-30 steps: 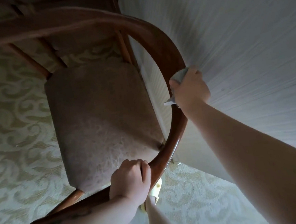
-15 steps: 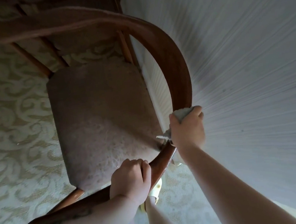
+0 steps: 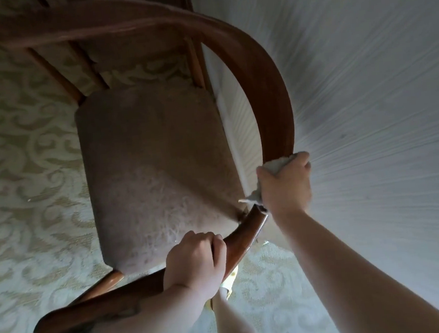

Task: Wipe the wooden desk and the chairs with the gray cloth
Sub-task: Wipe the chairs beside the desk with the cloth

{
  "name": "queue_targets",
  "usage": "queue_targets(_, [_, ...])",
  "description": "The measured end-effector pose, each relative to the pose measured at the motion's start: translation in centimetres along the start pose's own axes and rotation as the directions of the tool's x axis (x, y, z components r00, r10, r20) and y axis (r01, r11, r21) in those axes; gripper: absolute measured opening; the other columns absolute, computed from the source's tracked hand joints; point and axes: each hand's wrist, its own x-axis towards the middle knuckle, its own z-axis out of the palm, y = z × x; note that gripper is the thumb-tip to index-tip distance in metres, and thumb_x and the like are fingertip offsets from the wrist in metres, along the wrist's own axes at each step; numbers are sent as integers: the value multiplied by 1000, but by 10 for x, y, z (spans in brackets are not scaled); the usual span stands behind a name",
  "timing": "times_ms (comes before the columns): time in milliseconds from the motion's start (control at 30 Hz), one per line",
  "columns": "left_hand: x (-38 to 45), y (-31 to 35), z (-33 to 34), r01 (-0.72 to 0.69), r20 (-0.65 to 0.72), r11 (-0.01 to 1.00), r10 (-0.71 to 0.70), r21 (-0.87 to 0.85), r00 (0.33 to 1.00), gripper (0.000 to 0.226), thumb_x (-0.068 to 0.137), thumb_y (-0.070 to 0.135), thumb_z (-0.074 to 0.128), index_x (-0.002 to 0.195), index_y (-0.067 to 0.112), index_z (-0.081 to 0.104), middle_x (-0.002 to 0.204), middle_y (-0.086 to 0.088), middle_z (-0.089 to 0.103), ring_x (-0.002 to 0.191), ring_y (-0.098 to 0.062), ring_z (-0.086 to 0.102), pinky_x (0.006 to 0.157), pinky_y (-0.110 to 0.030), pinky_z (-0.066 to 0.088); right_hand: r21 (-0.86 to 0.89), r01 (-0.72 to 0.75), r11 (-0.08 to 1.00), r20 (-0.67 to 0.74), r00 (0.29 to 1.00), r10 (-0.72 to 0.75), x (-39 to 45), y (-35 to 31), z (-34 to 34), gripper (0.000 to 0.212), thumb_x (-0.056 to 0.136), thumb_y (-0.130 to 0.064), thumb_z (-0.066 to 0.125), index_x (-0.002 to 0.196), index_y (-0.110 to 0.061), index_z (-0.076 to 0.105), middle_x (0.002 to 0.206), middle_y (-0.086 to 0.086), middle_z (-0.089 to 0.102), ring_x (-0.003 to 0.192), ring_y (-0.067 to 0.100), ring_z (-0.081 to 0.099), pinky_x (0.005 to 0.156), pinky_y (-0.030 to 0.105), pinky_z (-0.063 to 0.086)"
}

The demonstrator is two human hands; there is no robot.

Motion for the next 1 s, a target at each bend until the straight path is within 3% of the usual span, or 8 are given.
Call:
queue_targets(133, [-1, 1, -2, -25, -25, 1000, 25, -5, 999, 41, 99, 39, 26, 86, 24, 62, 82, 6, 58, 71, -8, 41, 66, -23, 37, -112, 106, 988, 101, 990, -95, 58, -46, -19, 59, 82, -36, 73, 125, -13, 39, 116, 7, 53, 91, 29, 61, 66, 36, 55])
queue_targets(233, [-1, -1, 1, -26, -42, 1000, 25, -9, 999, 40, 98, 38, 28, 86, 23, 63, 81, 6, 58, 70, -8, 41, 64, -22, 34, -111, 84, 990, 212, 975, -59, 88, -70, -24, 52, 84, -35, 72, 122, -17, 42, 107, 4, 56, 67, 18, 55, 41, 21, 43])
queue_targets(333, [1, -2, 3, -10, -12, 1000, 10, 8, 1000, 41, 98, 41, 25, 87, 26, 61, 82, 7, 53, 69, -9, 45, 64, -22, 33, -204, 175, 963, 6, 984, -177, 71, -59, -16, 58, 84, -45, 68, 127, -18, 40, 118, 4, 55, 92, 25, 60, 62, 30, 43])
queue_targets(433, [2, 0, 2, -2, 10, 1000, 2, 6, 1000, 40, 97, 41, 22, 85, 27, 57, 81, 9, 50, 68, -9, 45, 64, -22, 31, -93, 165, 982, -155, 972, -178, 21, -20, -3, 59, 85, -43, 68, 128, -15, 38, 125, 5, 50, 107, 26, 56, 69, 34, 44])
queue_targets(600, [0, 0, 2, -7, 6, 999, 7, -32, 1000, 35, 97, 39, 22, 77, 27, 48, 75, 9, 46, 67, -10, 44, 64, -22, 32, -69, 49, 996, -77, 996, -54, -16, 3, 4, 54, 88, -41, 64, 123, -11, 36, 122, 7, 48, 104, 29, 56, 67, 34, 44])
queue_targets(767, [1, 1, 2, -28, -11, 1000, 28, 8, 1000, 43, 97, 40, 18, 83, 26, 56, 77, 10, 45, 68, -9, 42, 63, -22, 31, -241, 172, 955, -3, 984, -177, 69, -48, -12, 48, 92, -47, 56, 124, -15, 40, 105, 2, 51, 76, 22, 57, 54, 31, 43])
queue_targets(900, [1, 0, 1, -23, -3, 999, 23, 23, 1000, 39, 99, 38, 22, 85, 26, 57, 77, 10, 44, 70, -8, 39, 64, -22, 30, -508, 311, 803, -1, 933, -361, 103, -81, -8, 46, 99, -46, 39, 129, -12, 45, 102, 7, 49, 74, 20, 41, 52, 33, 29])
queue_targets(1000, [1, 0, 2, -23, 2, 999, 23, 29, 1000, 38, 99, 38, 23, 84, 26, 56, 78, 9, 45, 71, -9, 40, 65, -22, 33, -428, 252, 868, -115, 937, -329, 94, -77, -8, 48, 100, -53, 33, 124, -14, 49, 108, 6, 59, 78, 20, 51, 60, 32, 34])
